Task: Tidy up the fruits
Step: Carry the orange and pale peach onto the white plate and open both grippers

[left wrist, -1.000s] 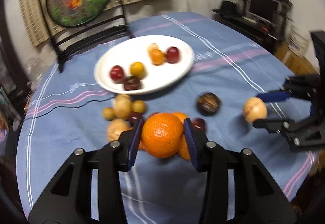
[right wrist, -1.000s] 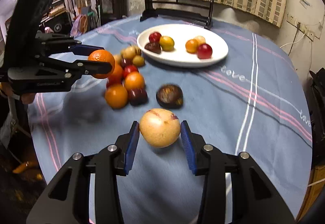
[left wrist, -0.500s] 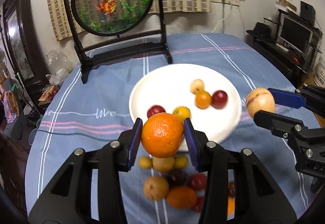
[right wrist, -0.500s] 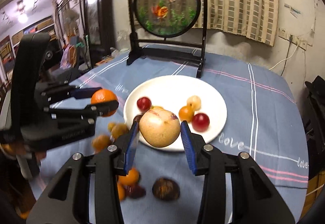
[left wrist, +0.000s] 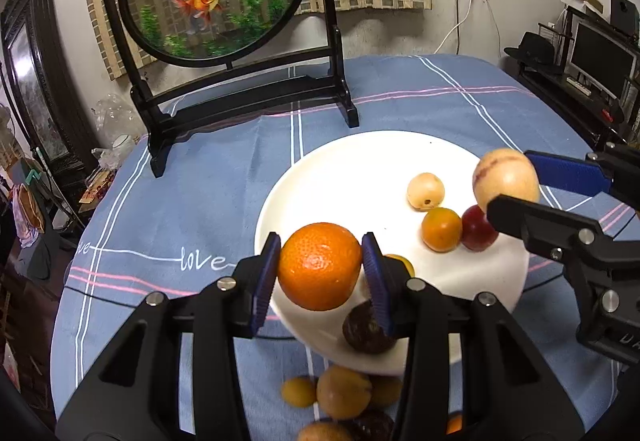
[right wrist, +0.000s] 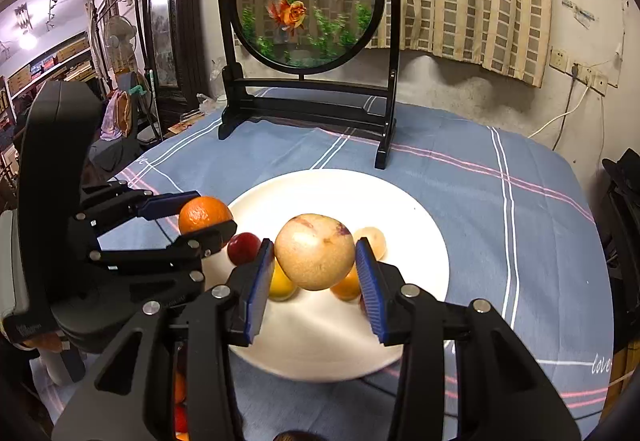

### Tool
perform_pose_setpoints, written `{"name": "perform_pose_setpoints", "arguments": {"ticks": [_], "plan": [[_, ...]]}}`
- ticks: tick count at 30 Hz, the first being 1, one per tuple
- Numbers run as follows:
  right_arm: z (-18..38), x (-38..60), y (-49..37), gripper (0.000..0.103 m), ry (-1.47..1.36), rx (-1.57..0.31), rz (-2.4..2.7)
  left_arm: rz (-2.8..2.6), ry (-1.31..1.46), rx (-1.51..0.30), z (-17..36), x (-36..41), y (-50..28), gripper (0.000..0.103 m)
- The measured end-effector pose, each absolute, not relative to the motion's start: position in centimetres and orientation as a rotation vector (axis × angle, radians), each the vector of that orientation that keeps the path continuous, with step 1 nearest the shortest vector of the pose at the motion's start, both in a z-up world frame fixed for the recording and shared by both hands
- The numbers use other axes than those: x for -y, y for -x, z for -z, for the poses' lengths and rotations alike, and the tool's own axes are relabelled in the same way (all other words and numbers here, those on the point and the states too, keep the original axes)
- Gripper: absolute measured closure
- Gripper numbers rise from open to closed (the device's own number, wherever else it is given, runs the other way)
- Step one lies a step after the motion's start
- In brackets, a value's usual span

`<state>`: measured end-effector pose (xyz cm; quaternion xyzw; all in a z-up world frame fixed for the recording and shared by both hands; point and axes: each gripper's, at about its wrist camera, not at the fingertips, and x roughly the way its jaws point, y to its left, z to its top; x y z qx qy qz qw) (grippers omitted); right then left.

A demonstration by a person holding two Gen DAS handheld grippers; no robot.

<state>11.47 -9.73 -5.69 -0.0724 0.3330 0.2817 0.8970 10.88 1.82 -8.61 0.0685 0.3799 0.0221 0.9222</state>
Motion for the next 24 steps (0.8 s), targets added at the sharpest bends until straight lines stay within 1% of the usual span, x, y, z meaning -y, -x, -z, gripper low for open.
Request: {"name": "perform_pose_setpoints", "arguments": {"ticks": [12,24], "plan": [[7.5,8.6,-14.9,0.061,0.155,-0.73,-0.571,-0.044,-0.179,-0.806,10.2,-1.2,-13.8,0.061],[8.0,7.7,-16.9,0.061,0.159,-0.742,-0.57,-0.051,-0.202,-0.825,11.5,-1.3,-16.1,0.061]]}}
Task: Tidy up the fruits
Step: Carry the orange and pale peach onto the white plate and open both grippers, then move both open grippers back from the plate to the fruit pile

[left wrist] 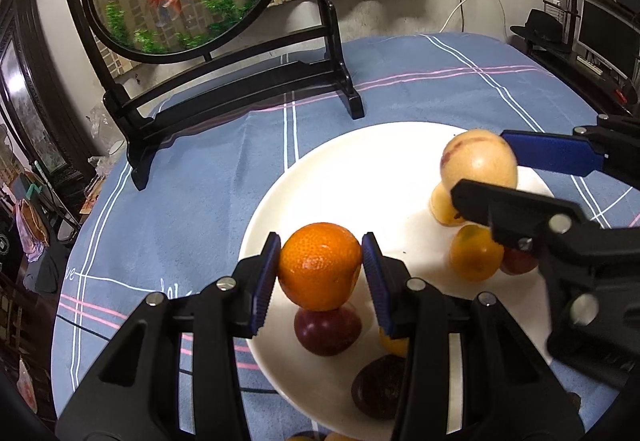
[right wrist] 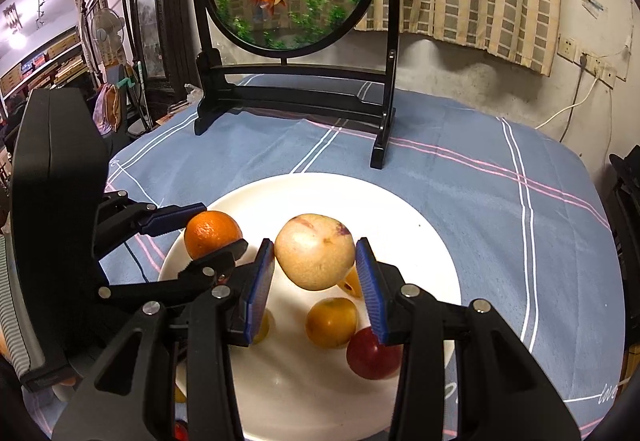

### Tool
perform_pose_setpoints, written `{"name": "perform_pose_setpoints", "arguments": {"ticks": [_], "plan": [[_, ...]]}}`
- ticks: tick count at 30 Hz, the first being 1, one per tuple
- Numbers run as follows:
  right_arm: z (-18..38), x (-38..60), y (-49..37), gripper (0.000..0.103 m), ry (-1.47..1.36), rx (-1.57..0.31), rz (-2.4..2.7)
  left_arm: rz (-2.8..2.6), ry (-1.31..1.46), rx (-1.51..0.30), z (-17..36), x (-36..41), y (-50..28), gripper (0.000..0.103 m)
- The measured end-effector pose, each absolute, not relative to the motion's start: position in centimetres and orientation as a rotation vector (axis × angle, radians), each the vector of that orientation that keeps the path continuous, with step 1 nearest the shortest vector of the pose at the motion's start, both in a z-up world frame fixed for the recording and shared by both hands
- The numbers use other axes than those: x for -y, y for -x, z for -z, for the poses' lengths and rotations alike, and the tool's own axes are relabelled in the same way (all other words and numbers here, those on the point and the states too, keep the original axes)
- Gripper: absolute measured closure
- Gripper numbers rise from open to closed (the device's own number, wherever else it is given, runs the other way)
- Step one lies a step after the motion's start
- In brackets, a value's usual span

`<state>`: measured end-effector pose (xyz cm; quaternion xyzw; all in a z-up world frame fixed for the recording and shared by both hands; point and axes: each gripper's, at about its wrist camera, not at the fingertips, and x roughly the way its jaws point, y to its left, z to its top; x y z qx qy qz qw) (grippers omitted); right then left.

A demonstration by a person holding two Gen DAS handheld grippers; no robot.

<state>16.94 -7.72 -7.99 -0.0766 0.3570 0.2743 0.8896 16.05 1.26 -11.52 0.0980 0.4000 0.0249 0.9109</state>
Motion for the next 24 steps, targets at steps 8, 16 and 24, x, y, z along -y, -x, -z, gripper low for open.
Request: {"name": "perform_pose_setpoints", "arguments": {"ticks": [8,16,24], "plan": [[8.5,7.2,-17.7,0.061,0.165,-0.753,-0.568,-0.051,-0.208,-0.829,12.1,-1.3,-16.6,0.061],[9.0,6.7,-18.3,0.058,0.191,-0.764,-0.549,-0.086,-0.226,-0.8,12.1,-1.3,-16.9,0.03],[7.7,7.9,-18.1,0.039,0.158,-0.713,-0.53,-0.073,-0.226,-0.784,11.6,-1.3,-16.4,0.03]]}}
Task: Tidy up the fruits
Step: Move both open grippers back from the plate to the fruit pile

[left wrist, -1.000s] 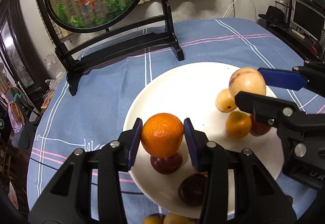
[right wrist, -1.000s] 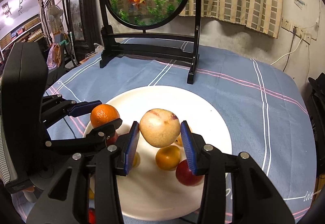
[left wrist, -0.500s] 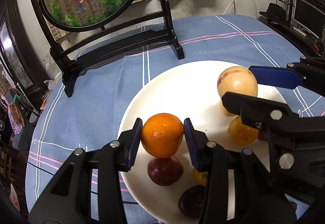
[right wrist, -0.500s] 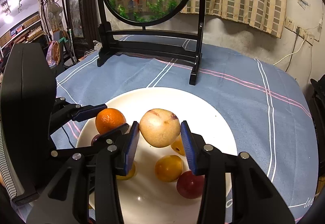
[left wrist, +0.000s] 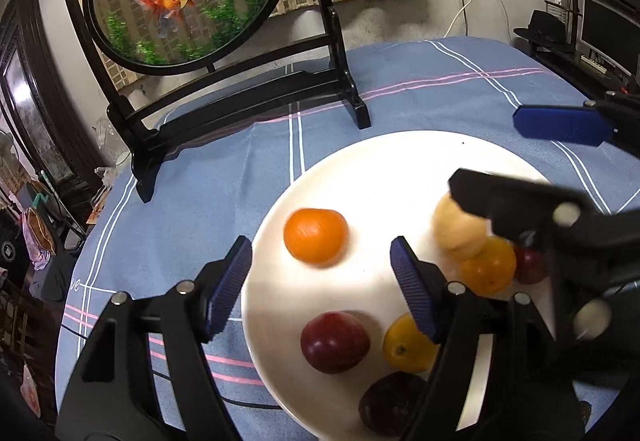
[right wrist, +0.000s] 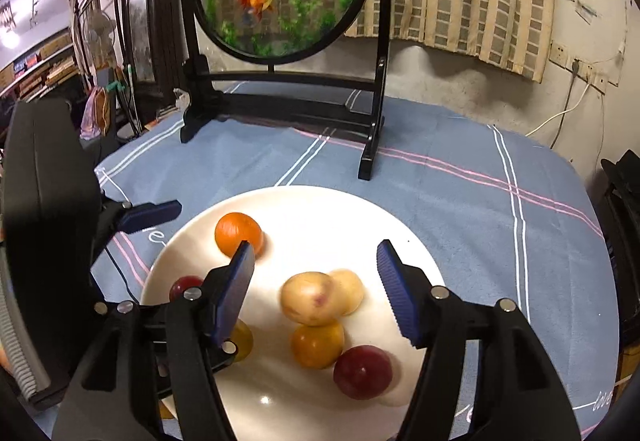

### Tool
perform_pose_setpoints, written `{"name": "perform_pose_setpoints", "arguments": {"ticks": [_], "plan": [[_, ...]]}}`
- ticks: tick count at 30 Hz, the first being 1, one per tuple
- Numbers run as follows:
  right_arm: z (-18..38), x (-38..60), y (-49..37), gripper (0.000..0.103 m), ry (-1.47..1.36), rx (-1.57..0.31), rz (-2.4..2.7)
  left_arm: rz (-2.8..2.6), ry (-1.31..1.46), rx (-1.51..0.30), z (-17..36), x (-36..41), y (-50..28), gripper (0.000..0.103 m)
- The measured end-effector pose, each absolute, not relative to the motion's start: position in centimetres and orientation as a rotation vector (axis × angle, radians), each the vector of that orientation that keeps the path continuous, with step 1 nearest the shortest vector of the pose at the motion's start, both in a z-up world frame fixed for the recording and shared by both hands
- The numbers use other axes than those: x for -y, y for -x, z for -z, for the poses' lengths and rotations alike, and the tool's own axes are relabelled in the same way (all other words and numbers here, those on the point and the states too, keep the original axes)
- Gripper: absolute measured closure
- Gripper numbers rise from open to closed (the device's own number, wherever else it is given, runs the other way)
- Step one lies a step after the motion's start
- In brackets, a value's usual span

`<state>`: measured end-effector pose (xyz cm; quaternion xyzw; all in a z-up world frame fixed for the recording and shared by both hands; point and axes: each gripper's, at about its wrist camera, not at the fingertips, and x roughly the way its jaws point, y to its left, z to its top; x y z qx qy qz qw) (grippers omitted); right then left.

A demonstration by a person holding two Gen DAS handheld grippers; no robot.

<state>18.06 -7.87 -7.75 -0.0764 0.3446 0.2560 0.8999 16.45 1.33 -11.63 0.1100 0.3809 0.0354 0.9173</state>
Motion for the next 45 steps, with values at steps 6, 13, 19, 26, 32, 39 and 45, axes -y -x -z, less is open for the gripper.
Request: {"name": "perform_pose_setpoints", "arguments": {"ticks": [6,13,19,26,32,39,45], "plan": [[7.1,8.9,-17.1,0.039,0.144,-0.718,-0.513,-0.07,-0.224,-0.766,10.5,-1.2,-14.9,0.03],[6.1,9.3,-13.8,0.039,0.16,-0.712,-0.506,-0.06,-0.207,-0.747,8.8,-0.7,-11.8,0.03],[5.2,9.5,-10.1,0.039,0.16,-0.707,-0.51,-0.053,-0.182,-0.746,7.9,-0.8,-8.5,0.03],[5.0,10.7,-4.2,0.039,0.157,-0.703,-0.526,-0.042,-0.162,-0.742,7.4,-1.7,-2.9,0.03],[6.4,11.5,0.6,0.039,0.194,-0.737,-0.549,-0.029,-0.117,-0.765,8.0,-3.2,1.5,0.03],[9.3,11.7,5.8,0.039,0.241,-0.783,-0.603,-0.028,-0.102,-0.815,10.2,-4.5,6.2,0.03],[13.4,10.3,8.1,0.045,0.269,-0.876,-0.639,-0.036,-0.029,-0.853,11.2,-6.5,7.3,0.03]]}}
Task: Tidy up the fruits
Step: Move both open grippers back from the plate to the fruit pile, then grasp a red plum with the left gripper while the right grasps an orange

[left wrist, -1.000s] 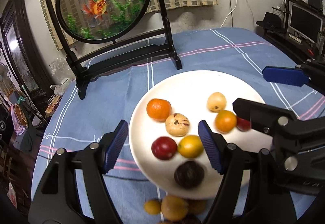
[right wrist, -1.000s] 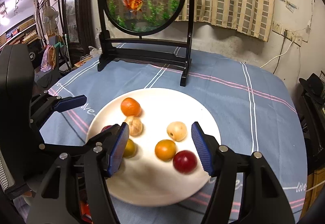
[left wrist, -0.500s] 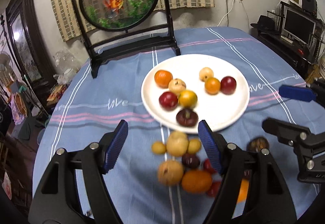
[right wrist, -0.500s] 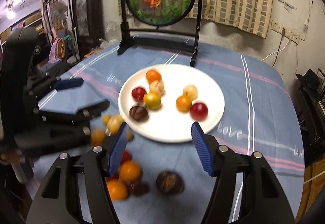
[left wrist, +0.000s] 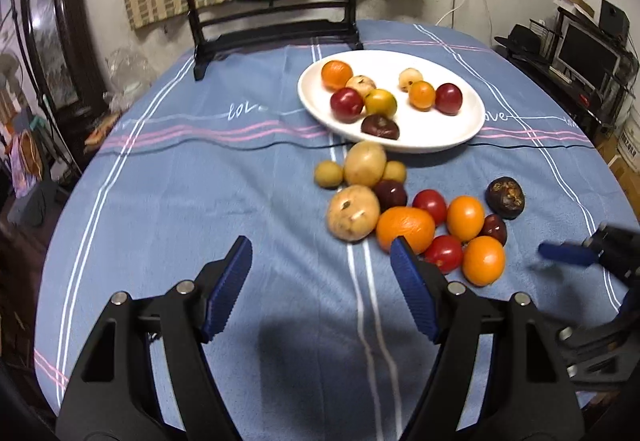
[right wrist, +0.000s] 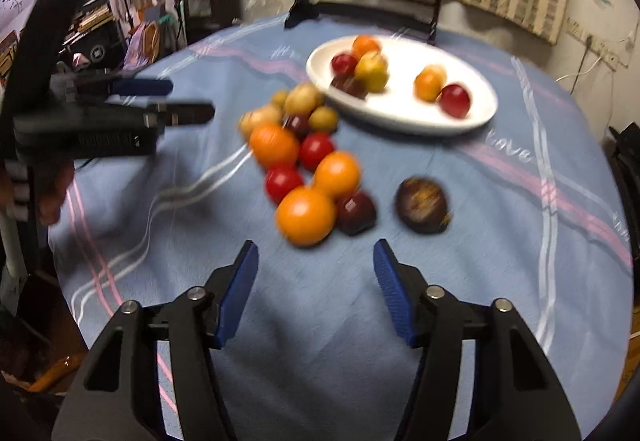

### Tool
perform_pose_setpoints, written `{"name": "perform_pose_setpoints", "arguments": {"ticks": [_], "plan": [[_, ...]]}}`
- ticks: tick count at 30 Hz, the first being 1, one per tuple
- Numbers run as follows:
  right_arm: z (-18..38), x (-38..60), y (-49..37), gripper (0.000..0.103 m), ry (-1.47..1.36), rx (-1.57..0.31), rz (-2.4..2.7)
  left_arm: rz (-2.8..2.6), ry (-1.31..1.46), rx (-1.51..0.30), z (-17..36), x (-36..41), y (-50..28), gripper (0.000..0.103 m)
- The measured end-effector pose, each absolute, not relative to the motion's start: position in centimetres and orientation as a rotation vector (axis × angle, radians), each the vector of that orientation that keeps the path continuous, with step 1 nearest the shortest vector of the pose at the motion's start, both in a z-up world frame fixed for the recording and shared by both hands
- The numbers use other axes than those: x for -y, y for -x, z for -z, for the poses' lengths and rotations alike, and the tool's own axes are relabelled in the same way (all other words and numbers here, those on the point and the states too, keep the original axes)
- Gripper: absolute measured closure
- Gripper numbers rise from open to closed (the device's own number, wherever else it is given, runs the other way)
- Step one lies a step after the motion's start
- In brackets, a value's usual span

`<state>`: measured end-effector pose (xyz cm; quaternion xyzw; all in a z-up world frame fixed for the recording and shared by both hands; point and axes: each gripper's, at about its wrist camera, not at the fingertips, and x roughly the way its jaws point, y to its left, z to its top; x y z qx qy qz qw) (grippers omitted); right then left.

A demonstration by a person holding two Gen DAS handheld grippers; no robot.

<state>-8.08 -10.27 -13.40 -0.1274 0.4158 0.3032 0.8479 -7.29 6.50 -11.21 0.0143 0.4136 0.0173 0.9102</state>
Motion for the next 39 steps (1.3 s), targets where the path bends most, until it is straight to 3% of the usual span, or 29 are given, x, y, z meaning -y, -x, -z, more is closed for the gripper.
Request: {"name": "perform_pose_setpoints", "arguments": {"ticks": [8,10,27,34,37,39], "plan": [[15.4,7.7,6.3,0.054,0.24,-0.914,-0.642,-0.036,-0.003,-0.864,11.6,-7.8,7.2,0.028],[15.3,7.7,5.6,0.065,0.227,-0.904,-0.644,-0.033,-0.002,-0.869,11.7,-7.8,7.1,0.027],[14.6,16.0,7.1,0.065,0.194,-0.879,-0.614,0.065,-0.075,-0.916,14.5,1.7,7.2,0.031],[14.9,16.9,6.7,0.065,0.157,-0.885,-0.637,0.005,-0.04,-0.949,15.9,2.8,4.7,0.047],[14.8,17.0,6.6,0.065,0.147,-0.879,-0.645,0.016,-0.065,-0.934,15.9,3.1,4.8,0.073],[14.7,17.1,6.7,0.065,0.145,-0.875,-0.646,0.044,-0.073,-0.929,15.9,3.0,5.2,0.073]]}}
